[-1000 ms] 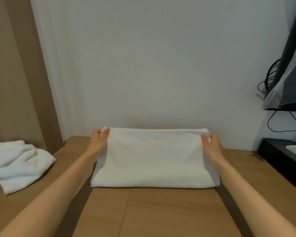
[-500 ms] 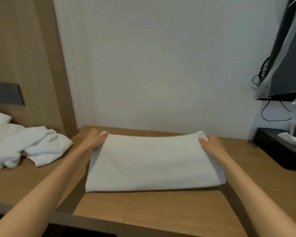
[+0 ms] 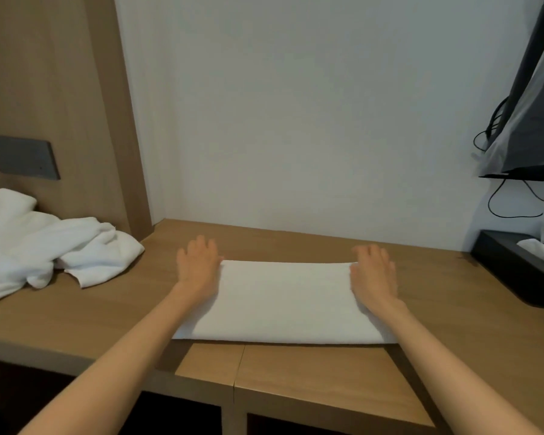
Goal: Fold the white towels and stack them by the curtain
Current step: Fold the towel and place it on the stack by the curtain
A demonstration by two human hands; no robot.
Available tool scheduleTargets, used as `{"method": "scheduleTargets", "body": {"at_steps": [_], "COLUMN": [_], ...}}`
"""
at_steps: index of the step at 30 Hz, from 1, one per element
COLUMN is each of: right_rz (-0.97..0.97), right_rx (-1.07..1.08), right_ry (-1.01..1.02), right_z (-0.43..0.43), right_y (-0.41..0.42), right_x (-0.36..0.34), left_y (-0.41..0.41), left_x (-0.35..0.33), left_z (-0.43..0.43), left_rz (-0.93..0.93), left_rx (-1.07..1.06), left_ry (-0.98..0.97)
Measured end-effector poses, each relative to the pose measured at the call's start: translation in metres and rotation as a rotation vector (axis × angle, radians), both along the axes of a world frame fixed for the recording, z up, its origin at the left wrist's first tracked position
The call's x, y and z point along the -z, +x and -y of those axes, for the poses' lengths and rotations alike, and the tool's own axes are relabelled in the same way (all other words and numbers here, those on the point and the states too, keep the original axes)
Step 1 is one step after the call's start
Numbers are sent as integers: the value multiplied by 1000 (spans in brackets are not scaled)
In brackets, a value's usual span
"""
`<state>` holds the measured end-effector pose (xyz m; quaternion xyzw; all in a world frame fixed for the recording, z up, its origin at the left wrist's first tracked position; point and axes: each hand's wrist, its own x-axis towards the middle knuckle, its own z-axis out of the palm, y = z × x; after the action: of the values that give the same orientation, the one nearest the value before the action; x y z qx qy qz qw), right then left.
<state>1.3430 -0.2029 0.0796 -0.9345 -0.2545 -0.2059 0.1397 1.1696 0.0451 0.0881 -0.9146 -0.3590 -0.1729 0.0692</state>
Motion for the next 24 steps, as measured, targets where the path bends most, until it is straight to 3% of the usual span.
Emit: {"method": "scheduleTargets", "body": {"at_steps": [3,5,9,24], "right_rz": [-149,-273,-391,-409], "right_rx": [-260,-340,-279,-61], "right_ry": [27,-66,-285,-257], "right_z": [-33,-58,-79,22], "right_y": [-31,-52,-70,-20], "right_x": [-4,1,21,25], "left_y": [15,25,28,-29], "left_x": [-2,7,37,36], "left_z": [32,58,82,17], "left_rz": [30,19,-103,-97], "left_rx": [236,321,282,71], "left_ry": [-76,-214,-348,-394]}}
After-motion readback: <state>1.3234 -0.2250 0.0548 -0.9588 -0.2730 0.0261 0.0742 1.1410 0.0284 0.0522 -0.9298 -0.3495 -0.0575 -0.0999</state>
